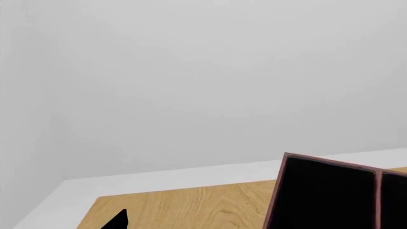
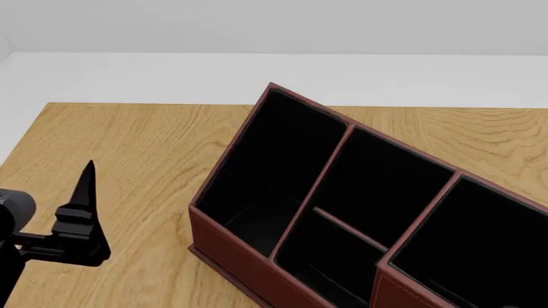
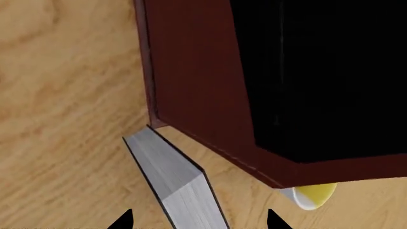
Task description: Pick up the book and place it in the front compartment of the caddy.
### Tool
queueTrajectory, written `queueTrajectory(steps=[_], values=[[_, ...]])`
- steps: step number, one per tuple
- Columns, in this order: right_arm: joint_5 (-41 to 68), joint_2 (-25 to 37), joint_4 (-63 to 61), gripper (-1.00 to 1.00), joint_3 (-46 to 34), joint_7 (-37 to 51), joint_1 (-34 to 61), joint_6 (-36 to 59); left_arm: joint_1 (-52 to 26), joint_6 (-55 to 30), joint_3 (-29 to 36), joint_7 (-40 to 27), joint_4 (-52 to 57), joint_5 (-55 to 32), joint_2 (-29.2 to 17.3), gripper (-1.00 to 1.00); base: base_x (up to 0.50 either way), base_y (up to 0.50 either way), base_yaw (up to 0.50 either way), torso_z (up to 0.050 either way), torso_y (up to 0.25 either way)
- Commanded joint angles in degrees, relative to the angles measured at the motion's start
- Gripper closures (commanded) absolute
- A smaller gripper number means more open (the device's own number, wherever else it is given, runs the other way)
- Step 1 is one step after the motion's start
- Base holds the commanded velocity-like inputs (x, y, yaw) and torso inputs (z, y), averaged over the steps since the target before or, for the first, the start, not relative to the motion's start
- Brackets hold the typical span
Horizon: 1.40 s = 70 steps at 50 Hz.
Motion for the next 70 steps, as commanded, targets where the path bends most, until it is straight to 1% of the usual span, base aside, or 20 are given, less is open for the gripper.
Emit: queueTrajectory(steps=[1,29,35,36,42,53,64,70], values=[[-5.0,-0.5,0.4,-1.0,-2.8,-4.2,-0.4,-1.2,0.0,-0.1,-0.2,-0.4,0.3,-0.5,-0.2,-1.0,0.0,0.0,0.0,0.0,0.0],[-14.4,-1.4,2.4,-1.0,-7.9,-11.8,-1.7,-1.9,-0.8,-0.4,-0.4,-1.1,0.4,-1.7,-0.6,-1.0,0.0,0.0,0.0,0.0,0.0],[-14.7,-1.6,2.3,-1.0,-8.9,-11.9,-2.4,-2.7,-0.3,0.0,-0.4,-1.2,0.3,-1.6,-0.8,-1.0,0.0,0.0,0.0,0.0,0.0],[-14.8,-1.7,2.0,1.0,-9.1,-12.2,-2.4,-2.7,-0.3,0.0,-0.4,-1.3,0.2,-1.6,-0.8,-1.0,0.0,0.0,0.0,0.0,0.0],[-12.2,-2.9,0.9,1.0,-9.5,-10.0,-2.1,-2.2,0.0,0.4,-0.3,-1.4,0.2,-1.7,-0.9,-1.0,0.0,0.0,0.0,0.0,0.0],[-0.5,-5.2,-1.8,1.0,-9.8,-0.6,0.5,-2.4,0.5,0.8,-0.8,-1.5,0.2,-2.1,-1.1,-1.0,0.0,0.0,0.0,-0.001,0.0],[6.5,-5.0,-3.4,1.0,-11.2,4.2,3.8,-2.0,0.9,0.9,-1.4,-1.6,0.5,-2.8,-1.2,-1.0,0.0,0.0,0.0,-0.001,0.0],[13.6,-5.2,-4.0,1.0,-13.3,9.8,7.3,-2.1,1.3,1.4,-1.6,-1.7,0.4,-2.8,-1.4,-1.0,0.0,0.0,0.0,0.0,0.0]])
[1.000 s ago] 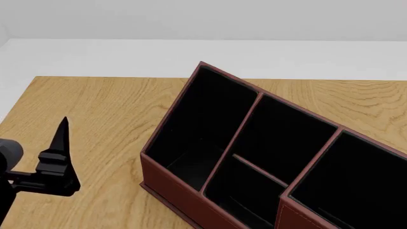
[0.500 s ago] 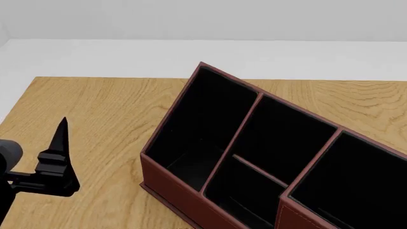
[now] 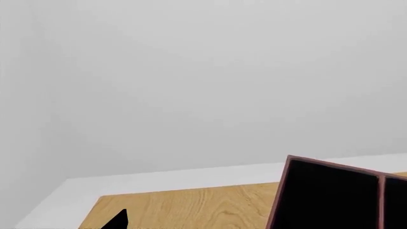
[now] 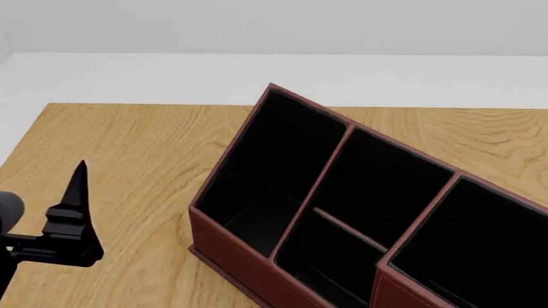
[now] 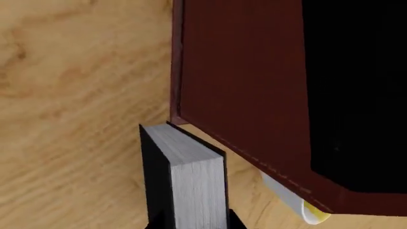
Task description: Pick up the book and place it in the front compartment of the caddy.
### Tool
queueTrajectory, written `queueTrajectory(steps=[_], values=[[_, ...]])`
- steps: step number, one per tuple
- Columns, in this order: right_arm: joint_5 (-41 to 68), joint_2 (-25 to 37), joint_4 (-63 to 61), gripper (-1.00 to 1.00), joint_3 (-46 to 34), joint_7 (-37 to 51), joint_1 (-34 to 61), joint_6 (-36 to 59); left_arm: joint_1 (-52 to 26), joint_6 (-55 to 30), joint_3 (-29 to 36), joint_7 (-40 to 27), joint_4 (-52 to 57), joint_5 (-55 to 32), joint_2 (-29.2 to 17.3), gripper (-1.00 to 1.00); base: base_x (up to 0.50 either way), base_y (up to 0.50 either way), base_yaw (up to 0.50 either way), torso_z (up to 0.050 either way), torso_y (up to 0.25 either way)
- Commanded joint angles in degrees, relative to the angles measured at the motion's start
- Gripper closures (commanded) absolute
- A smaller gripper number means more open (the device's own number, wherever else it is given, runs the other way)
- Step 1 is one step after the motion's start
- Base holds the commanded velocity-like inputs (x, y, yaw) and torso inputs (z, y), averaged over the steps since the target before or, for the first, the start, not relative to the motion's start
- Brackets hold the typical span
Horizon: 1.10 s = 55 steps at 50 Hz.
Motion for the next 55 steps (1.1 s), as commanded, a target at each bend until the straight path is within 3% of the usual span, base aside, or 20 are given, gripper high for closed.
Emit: queueTrajectory(steps=[1,13,29,55], values=[[13.8,-1.3,-2.2,1.0,-1.2,6.4,2.8,-1.2,0.4,0.3,-0.5,-0.2,0.1,-0.5,-0.2,-1.0,0.0,0.0,0.0,0.0,0.0],[29.1,-2.1,-8.1,1.0,-7.1,19.7,9.7,-5.9,0.2,0.2,-0.6,-0.5,0.5,-1.2,-0.2,-1.0,0.0,0.0,0.0,0.0,0.0],[43.5,-5.4,-10.6,1.0,-11.4,29.1,21.4,-8.5,-0.5,-0.4,-0.9,-1.0,0.9,-2.2,-0.3,-1.0,0.0,0.0,0.0,0.0,0.0],[56.8,-13.6,-1.2,1.0,-6.8,27.6,39.9,-3.4,-1.7,-0.6,-0.7,-1.4,0.6,-3.3,-0.5,-1.0,0.0,0.0,0.0,0.0,0.0]])
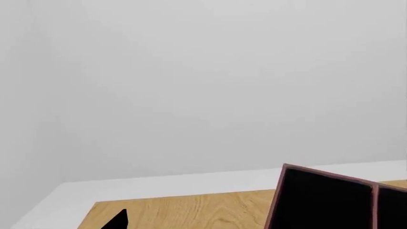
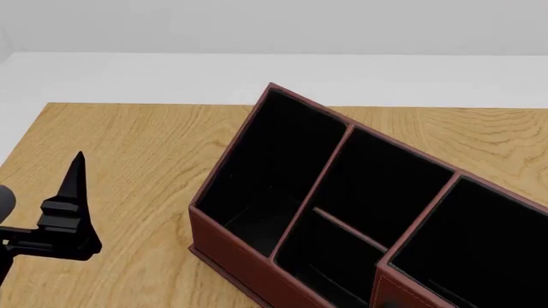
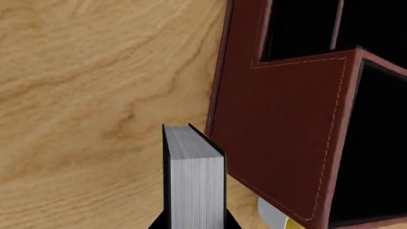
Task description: Pick up the book and place it in the front compartment of the caddy.
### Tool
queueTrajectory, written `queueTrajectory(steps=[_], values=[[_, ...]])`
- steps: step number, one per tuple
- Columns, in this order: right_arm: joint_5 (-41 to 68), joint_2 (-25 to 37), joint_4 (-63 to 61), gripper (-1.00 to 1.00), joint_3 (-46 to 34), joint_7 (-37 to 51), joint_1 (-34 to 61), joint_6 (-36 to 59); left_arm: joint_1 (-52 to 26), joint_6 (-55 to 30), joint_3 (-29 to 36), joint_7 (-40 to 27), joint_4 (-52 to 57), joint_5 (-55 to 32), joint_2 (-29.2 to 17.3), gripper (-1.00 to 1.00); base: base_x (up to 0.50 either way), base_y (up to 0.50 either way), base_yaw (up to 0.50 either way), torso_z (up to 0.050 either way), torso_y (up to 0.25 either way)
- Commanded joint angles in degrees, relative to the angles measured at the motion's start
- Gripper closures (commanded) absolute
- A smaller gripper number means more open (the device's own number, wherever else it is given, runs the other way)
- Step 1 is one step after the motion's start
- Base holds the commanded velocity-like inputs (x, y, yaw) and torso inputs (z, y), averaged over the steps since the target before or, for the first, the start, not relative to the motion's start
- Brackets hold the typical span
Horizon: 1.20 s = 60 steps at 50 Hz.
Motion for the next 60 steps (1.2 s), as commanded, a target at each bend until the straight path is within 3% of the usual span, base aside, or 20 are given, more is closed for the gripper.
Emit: queueTrajectory(steps=[1,30,52,60], values=[[2.4,-3.3,4.6,1.0,3.0,-0.8,7.2,3.9,-0.1,0.3,0.2,-0.1,-0.2,-0.3,-0.2,-1.0,0.0,0.0,0.0,0.0,0.0],[2.0,-8.5,17.9,1.0,12.7,-8.5,15.3,10.3,1.4,2.1,0.8,-0.3,-0.8,-0.3,-0.6,-1.0,0.0,0.0,0.0,0.0,0.001],[-34.0,-10.7,23.5,1.0,14.9,-47.8,20.9,10.5,2.0,3.1,1.1,-0.5,-1.2,-0.5,-0.9,-1.0,0.0,0.0,0.0,0.0,0.001],[-42.5,-10.9,28.8,1.0,18.0,-56.6,20.8,10.3,1.9,3.3,1.1,-0.6,-1.5,-0.6,-1.0,-1.0,0.0,0.0,0.0,0.0,0.001]])
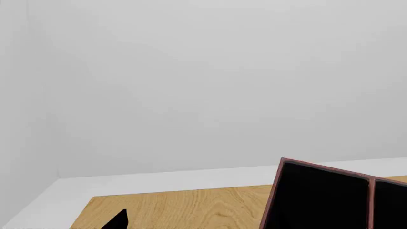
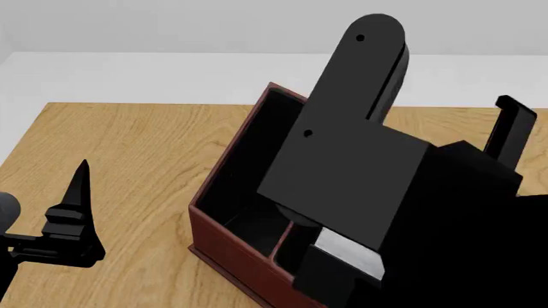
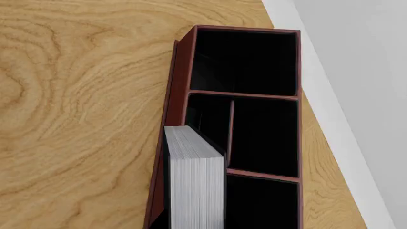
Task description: Pick up the book and place it in the front compartment of the caddy.
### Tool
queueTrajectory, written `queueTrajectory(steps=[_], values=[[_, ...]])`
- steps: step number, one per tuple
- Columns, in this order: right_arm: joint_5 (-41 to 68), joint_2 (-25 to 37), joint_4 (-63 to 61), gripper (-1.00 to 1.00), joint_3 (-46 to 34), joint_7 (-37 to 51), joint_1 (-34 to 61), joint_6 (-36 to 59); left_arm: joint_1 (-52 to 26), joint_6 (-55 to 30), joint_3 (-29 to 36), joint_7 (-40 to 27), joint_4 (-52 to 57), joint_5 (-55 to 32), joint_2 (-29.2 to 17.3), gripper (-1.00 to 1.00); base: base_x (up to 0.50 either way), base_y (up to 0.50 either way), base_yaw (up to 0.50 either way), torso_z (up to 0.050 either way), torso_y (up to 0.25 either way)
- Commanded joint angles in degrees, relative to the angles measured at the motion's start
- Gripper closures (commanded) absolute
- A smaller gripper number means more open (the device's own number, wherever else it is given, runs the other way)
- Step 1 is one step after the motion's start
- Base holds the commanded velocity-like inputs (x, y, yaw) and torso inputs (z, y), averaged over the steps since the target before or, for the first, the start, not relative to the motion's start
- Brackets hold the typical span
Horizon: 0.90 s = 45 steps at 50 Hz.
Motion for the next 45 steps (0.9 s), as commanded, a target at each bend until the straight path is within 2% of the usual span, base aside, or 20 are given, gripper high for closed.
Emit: queueTrajectory(steps=[1,11,22,32,45], values=[[-16.8,-0.8,5.9,1.0,4.0,-13.7,1.3,0.7,0.1,0.4,0.1,-0.1,-0.3,-0.2,-0.2,-1.0,0.0,0.0,0.0,0.0,0.0],[-30.2,-2.4,10.5,1.0,4.1,-25.0,1.2,0.6,-0.4,0.2,0.3,-0.4,-0.3,-0.5,-0.3,-1.0,0.0,0.0,0.0,0.0,0.001],[-45.9,-6.9,19.0,1.0,4.0,-40.3,0.1,-1.5,-0.4,0.2,0.4,-0.7,-0.1,-0.9,-0.4,-1.0,0.0,0.0,0.0,0.0,0.001],[-60.0,-13.0,27.8,1.0,-1.8,-55.0,0.3,-7.3,0.9,1.4,0.3,-0.6,-0.4,-0.6,-0.6,-1.0,0.0,0.0,0.0,0.0,0.001],[-69.9,-20.7,41.5,1.0,-6.0,-65.3,-0.6,-13.0,1.9,2.4,0.0,-0.6,-0.6,-0.7,-0.9,-1.0,0.0,0.0,0.0,0.0,0.001]])
